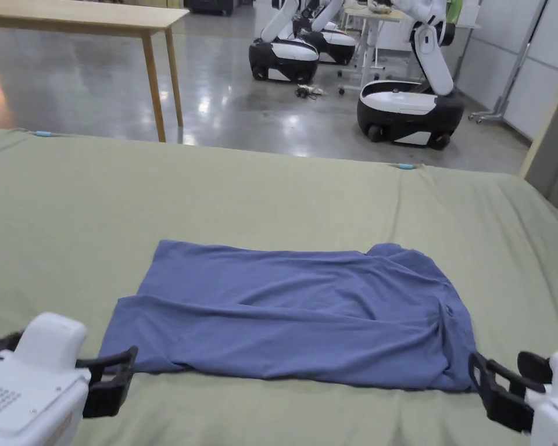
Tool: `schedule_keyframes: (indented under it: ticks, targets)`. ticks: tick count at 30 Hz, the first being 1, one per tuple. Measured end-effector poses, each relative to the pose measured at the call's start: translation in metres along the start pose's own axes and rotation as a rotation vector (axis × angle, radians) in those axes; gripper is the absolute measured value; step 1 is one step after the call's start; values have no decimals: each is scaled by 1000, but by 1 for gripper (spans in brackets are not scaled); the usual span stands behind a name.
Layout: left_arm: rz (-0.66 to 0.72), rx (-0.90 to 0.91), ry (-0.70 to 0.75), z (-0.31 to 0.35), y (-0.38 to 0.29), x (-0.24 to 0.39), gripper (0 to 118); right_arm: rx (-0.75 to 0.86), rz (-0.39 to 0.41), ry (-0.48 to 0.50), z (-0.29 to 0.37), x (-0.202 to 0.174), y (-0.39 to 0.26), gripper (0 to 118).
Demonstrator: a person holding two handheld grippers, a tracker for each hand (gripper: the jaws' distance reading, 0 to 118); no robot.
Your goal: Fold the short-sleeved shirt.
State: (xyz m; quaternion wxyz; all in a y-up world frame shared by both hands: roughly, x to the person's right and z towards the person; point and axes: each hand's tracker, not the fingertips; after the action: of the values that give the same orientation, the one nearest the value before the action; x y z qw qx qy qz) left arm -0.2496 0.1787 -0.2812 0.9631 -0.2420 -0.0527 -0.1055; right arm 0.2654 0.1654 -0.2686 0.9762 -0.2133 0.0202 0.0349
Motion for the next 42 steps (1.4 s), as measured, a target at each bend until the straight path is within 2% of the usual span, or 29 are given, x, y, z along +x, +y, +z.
schedule_keyframes:
  ticks: [2, 3, 4, 9, 10, 11, 12, 13, 14, 17, 18, 19, 20, 21, 22, 23, 24, 25, 26, 27, 28, 32, 35, 37, 38, 39, 40, 42]
  targets:
    - [21, -98, -16, -1, -17, -7, 8, -12, 38, -56, 12, -3, -10, 17]
    - [38, -136, -32, -5, -21, -10, 5, -14, 32, -58, 15, -4, -12, 13]
    - [76, -149, -53, -9, -26, -14, 5, -21, 20, -57, 16, -4, -15, 7]
    - [95, -203, -39, -55, -29, -29, 5, -48, -11, -62, 15, 0, -22, 7]
    - [97, -207, -19, -66, -27, -32, 13, -60, -14, -62, 13, 0, -23, 7]
    - [95, -212, -14, -76, -25, -34, 46, -65, -12, -65, 13, 0, -24, 7]
    - [88, -230, -11, -88, -23, -37, 108, -70, -10, -65, 11, 1, -23, 7]
    - [76, -275, -22, -102, -23, -36, 117, -75, -10, -68, 9, 2, -22, 7]
    - [81, -279, -14, -108, -18, -38, 112, -82, -11, -69, 7, 3, -22, 7]
    - [76, -287, -5, -134, -19, -30, 111, -104, -19, -78, -3, 10, -22, 7]
    - [87, -298, -2, -143, -20, -29, 106, -120, -34, -80, -8, 12, -20, 7]
    - [97, -320, -2, -150, -21, -28, 93, -131, -48, -84, -13, 15, -19, 7]
    - [102, -340, -1, -156, -21, -26, 67, -148, -65, -89, -19, 18, -18, 7]
    - [96, -378, 10, -154, -17, -26, 18, -159, -77, -97, -26, 21, -17, 7]
    - [97, -384, -8, -157, -19, -24, 11, -176, -96, -102, -36, 26, -15, 7]
    - [97, -392, -3, -158, -20, -21, 10, -194, -107, -106, -43, 28, -13, 7]
    - [88, -381, -3, -154, -18, -18, 8, -207, -124, -112, -56, 33, -12, 13]
    - [85, -387, -6, -152, -13, -19, 7, -219, -136, -109, -67, 36, -9, 26]
    - [84, -382, -7, -149, -10, -19, 7, -229, -160, -89, -77, 40, -8, 47]
    - [97, -370, -11, -145, -8, -22, 6, -249, -198, -45, -92, 43, -6, 79]
    - [113, -366, -14, -142, -5, -23, 6, -283, -208, -46, -108, 45, -5, 91]
    - [139, -359, -25, -143, 2, -33, 6, -360, -185, -50, -154, 41, -13, 91]
    - [120, -357, -15, -148, -1, -32, 5, -493, -176, -56, -176, 41, -20, 89]
    - [118, -366, -18, -152, -5, -32, 4, -425, -229, -25, -169, 42, -19, 51]
    - [121, -365, -18, -152, -6, -33, 3, -406, -242, -3, -165, 43, -13, 22]
    - [121, -372, -25, -152, -4, -34, 2, -392, -254, 2, -161, 42, -6, 17]
    - [114, -372, -22, -150, -1, -35, 2, -386, -232, -5, -152, 39, -1, 17]
    - [112, -353, -19, -141, 5, -36, 2, -342, -150, 0, -136, 34, 15, 17]
